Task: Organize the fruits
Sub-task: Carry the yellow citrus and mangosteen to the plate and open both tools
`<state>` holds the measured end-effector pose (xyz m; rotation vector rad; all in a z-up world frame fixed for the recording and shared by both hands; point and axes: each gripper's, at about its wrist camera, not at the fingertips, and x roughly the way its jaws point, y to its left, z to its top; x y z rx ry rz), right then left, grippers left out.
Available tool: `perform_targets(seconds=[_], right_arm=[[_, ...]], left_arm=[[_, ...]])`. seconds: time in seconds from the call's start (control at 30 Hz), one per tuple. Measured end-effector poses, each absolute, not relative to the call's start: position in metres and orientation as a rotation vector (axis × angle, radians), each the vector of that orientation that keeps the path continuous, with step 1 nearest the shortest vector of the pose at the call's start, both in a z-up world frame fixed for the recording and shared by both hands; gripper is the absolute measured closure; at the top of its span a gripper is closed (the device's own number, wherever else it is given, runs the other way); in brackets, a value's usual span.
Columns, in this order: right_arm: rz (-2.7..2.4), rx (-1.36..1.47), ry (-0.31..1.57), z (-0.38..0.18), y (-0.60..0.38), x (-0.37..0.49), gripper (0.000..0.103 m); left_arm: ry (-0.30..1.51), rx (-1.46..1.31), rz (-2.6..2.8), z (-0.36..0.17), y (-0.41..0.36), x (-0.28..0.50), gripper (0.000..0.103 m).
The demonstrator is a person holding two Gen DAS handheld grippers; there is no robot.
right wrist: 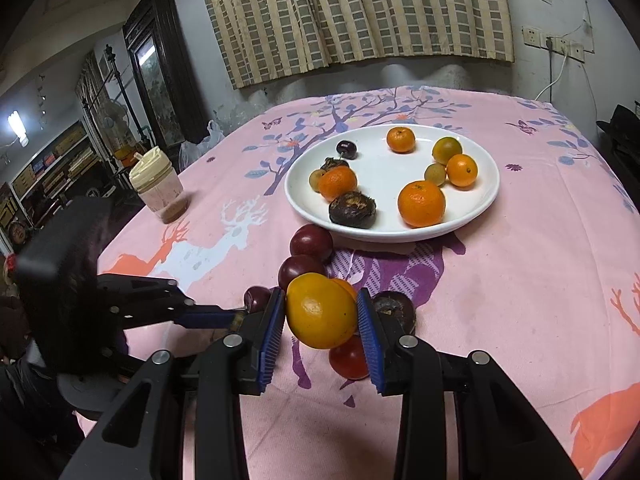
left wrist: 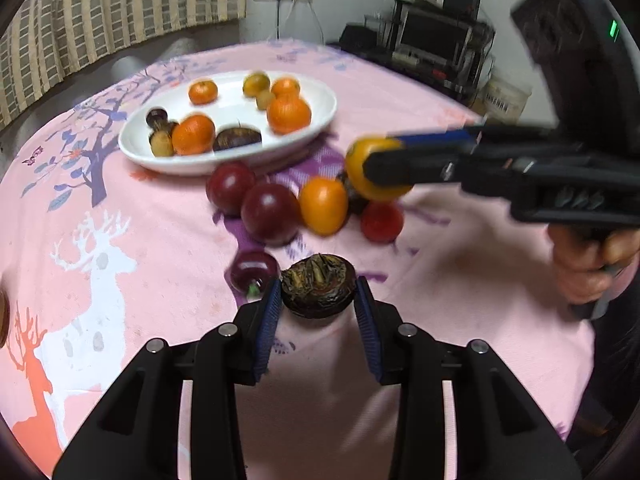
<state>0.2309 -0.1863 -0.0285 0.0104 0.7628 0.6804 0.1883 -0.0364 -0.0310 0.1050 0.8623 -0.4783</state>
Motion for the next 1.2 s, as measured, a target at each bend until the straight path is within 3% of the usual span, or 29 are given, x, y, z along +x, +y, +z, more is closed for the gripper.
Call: perform_targets(seconds=[0.2,0.53,0.6,0.63,0.67,0.8,1.2], right_arm=[[0.602,0.11,0.68,-0.015,-0.195,0.254,0.066],[0.465,0.117,0.667,-0.022,-0.171,0.343,0.065],[0.458,0.106,0.678,-0.024,-0.171,0.344,0.043],[0.466,0.108,0.67,-0.023,-0.172,0.341,0.041],[0.474,0.106,0.661,-0.021,-0.173,0.337,0.041],[0.496,0.092,0.646,-0.012,-0.178,0.319,0.033],[0.465,0.077,0.831,-0.042,-0.19,0.258,0.033]], left_arm=[[0.781,-0.018,-0.477,0.002,-0.011,0.209,0.066],[0.701,-0.096,-0.282,0.018,0.005,0.328,0.065],[0.721,-0.115,-0.201,0.016,0.009,0.339,0.033],[0.725,-0.124,-0.18,0.017,0.012,0.339,0.015],[0.712,-0.136,-0.166,0.02,0.017,0.333,0.009],[0.7,-0.13,-0.13,0.031,0.026,0.317,0.005],[0.772,-0.066,-0.079,-0.004,0.044,0.252,0.005]])
